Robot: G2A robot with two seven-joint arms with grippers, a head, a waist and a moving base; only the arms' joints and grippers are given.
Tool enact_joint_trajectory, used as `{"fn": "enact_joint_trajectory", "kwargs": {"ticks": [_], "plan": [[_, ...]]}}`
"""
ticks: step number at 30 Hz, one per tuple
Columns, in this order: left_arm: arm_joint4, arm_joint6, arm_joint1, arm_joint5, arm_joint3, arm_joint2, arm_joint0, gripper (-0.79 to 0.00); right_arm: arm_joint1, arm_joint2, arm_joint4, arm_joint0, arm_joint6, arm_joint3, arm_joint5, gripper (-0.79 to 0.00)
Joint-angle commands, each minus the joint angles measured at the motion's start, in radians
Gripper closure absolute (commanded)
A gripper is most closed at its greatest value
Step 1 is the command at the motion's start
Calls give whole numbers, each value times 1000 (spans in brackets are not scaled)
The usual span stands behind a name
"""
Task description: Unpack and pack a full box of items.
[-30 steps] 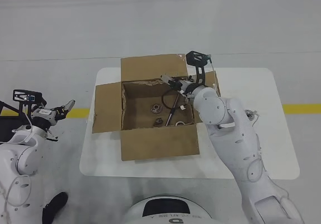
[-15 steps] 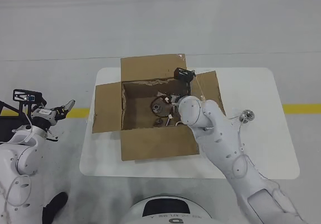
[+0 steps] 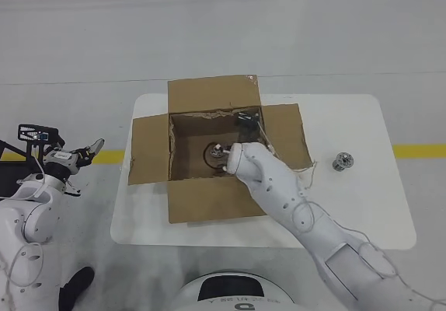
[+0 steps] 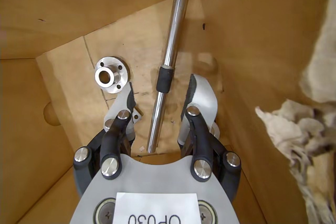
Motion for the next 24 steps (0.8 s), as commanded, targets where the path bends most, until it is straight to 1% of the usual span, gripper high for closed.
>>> {"fn": "enact_joint_trajectory", "kwargs": {"ticks": [1,9,13,15,22,24], "plan": [[0,0,0,0,0,0,0,-785,-6,-7,0,10,-7,24,-2,-357],[0,0,0,0,0,0,0,-785,-37,-48,-5,55,-19,121,-8,-323],[0,0,0,0,0,0,0,-785,-54,-64,-2,73,-32,169,-8,-323],[0,0,0,0,0,0,0,-785,-62,-69,1,80,-39,190,-10,-308],[0,0,0,0,0,0,0,-785,-88,-83,16,103,-54,260,-28,-314],[0,0,0,0,0,0,0,-785,-95,-88,18,111,-55,283,-31,-292]]}}
